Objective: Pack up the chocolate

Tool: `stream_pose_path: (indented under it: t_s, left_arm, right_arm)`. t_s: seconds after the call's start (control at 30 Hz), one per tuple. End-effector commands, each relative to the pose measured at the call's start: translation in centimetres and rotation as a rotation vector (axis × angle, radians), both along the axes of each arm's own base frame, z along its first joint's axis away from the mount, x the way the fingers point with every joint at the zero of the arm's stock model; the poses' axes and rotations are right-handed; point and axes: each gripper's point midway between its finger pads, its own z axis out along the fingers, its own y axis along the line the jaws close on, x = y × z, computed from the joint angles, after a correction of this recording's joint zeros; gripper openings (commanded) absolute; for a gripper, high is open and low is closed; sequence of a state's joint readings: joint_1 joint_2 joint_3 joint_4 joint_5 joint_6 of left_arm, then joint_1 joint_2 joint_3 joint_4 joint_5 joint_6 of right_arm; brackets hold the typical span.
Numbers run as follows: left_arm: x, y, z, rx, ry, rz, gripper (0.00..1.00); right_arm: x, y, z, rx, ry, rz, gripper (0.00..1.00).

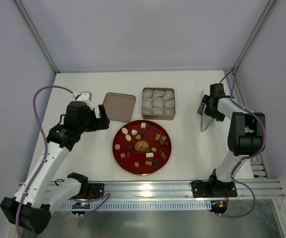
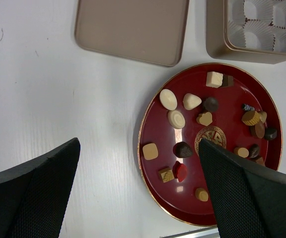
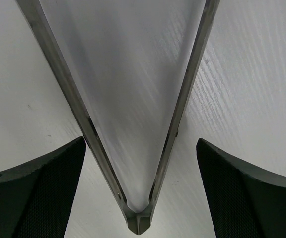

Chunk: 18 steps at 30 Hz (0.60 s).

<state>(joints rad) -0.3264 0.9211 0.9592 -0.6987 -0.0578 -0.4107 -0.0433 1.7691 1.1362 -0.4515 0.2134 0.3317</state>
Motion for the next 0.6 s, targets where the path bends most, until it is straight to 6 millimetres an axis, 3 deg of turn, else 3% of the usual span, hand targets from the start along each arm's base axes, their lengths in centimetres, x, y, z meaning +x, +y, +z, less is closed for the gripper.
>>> stream_pose_path:
  t_s: [0.0,0.57]
  left_arm:
    - [0.6,-0.5,0.8,-0.015,-0.034,-0.016,1.00]
    - [0.6,-0.5,0.5,-0.013,-0.024,-0.015,1.00]
  right_arm:
    - [1.3,0.8,0.8,0.034,-0.033,0.044,0.92]
    - [0.5,1.1,-1.8,0.047,0.026,0.037,0.79]
